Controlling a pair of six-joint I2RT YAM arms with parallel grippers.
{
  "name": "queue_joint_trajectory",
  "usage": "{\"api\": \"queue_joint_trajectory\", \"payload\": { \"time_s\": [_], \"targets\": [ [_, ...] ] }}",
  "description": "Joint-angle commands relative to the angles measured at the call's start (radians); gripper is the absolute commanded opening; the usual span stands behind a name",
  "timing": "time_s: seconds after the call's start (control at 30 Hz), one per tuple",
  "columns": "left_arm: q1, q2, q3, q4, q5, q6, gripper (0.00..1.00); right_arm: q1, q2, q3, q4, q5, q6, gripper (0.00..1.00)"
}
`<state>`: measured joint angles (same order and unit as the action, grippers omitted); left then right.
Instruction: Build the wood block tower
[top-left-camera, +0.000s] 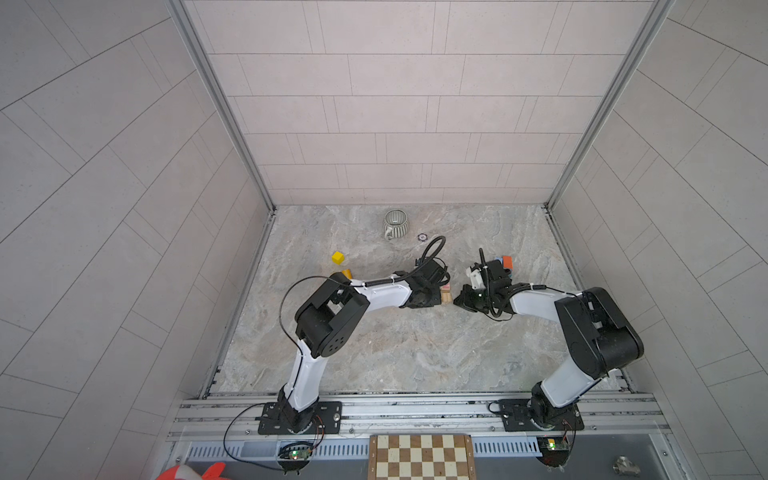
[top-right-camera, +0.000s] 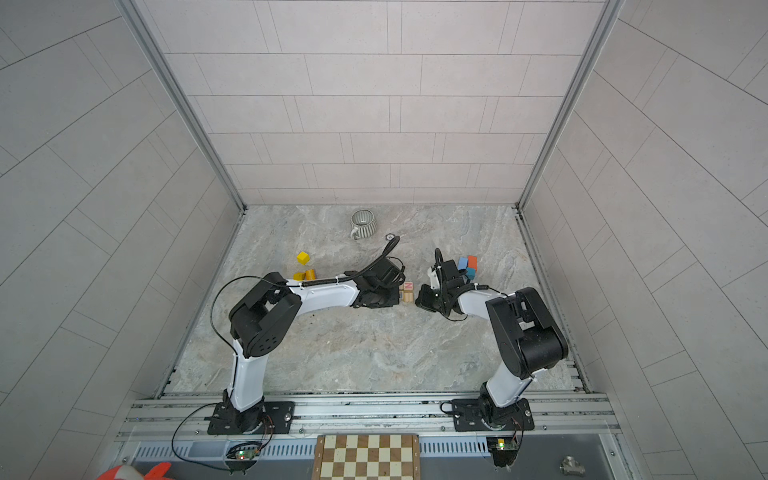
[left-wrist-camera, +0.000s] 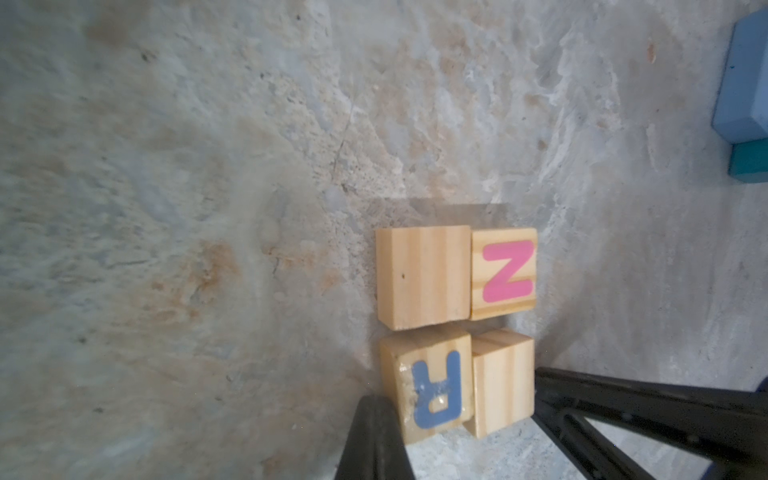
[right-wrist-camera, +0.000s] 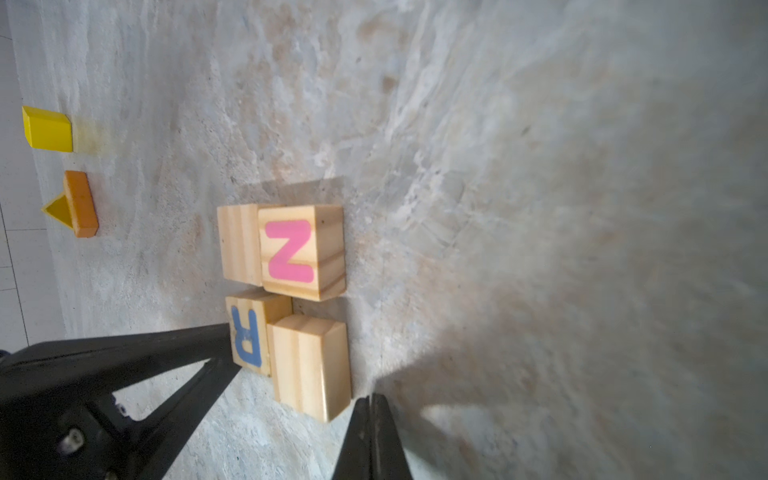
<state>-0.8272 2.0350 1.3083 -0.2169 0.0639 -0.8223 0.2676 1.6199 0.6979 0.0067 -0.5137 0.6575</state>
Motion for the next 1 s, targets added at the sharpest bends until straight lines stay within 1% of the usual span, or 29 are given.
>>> {"api": "queue_joint_trajectory", "payload": {
  "time_s": [0.0,0.2,0.37,0.57,0.97],
  "targets": [
    [-0.003,-0.002,-0.01,-0.011,-0.003,-0.006,0.0,0.012,-0.038,-0.036,-0.032,0.018,-0.007,0.0],
    [0.0,-0.016,-0.026,-0.007,-0.004,-0.006,0.0,0.05,-0.073,-0.067,-0.027,0.036,0.007,0.0],
    [0.002,-0.026,-0.033,-0.004,-0.004,-0.006,0.0,0.082,-0.074,-0.048,-0.024,0.054,0.025,0.0],
    [0.005,-0.038,-0.048,-0.002,-0.007,-0.006,0.0,0.093,-0.058,-0.033,-0.005,0.072,0.046,0.0],
    [0.013,-0.038,-0.057,0.002,-0.003,-0.006,0.0,0.097,-0.006,-0.003,0.022,0.07,0.059,0.0]
  ]
}}
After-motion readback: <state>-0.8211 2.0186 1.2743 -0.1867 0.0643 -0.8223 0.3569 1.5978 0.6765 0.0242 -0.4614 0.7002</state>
